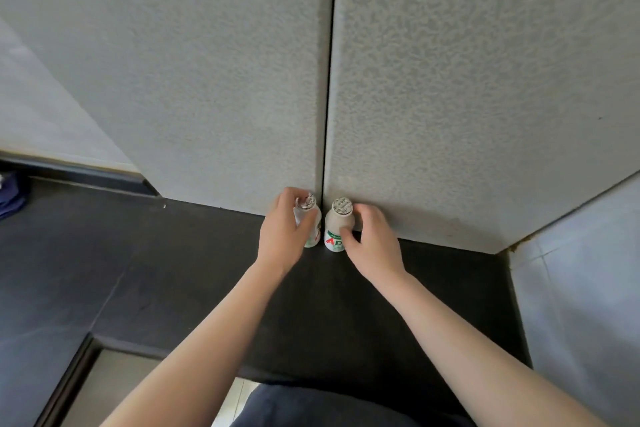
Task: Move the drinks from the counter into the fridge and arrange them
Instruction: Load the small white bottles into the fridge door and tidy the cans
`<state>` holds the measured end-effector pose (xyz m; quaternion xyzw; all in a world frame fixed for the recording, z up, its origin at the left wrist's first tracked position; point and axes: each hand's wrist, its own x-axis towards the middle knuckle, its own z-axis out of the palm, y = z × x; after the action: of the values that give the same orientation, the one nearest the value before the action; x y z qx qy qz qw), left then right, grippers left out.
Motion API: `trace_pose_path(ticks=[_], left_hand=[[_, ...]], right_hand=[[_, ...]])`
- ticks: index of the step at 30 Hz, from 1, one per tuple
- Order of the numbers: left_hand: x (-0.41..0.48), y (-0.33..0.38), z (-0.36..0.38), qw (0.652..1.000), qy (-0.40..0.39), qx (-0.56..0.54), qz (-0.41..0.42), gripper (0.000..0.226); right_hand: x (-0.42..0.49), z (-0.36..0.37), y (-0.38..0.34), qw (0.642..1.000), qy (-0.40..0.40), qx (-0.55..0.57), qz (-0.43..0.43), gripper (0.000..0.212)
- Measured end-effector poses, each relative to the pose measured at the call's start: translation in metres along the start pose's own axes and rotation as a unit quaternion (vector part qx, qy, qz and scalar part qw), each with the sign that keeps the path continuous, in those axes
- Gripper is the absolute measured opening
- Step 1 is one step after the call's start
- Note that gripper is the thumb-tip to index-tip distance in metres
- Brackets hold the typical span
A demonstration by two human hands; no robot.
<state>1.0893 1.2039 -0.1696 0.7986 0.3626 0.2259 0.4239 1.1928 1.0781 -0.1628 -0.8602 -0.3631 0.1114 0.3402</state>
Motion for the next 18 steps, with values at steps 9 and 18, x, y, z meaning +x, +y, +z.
trace_pose_path(ticks=[9,18], left_hand=[[-0.003,-0.001,-0.004,1.0,0.008,0.014,0.003,0.025],[-0.067,-0.011,-0.041,0.996,0.062,-0.044,-0.054,0.025]], right_hand=[[0.005,0.009,0.0,0.999,0.029,0.002,-0.016,0.042],[0.001,0.013,0.0,0.999,0.007,0.036,-0.029,0.039]])
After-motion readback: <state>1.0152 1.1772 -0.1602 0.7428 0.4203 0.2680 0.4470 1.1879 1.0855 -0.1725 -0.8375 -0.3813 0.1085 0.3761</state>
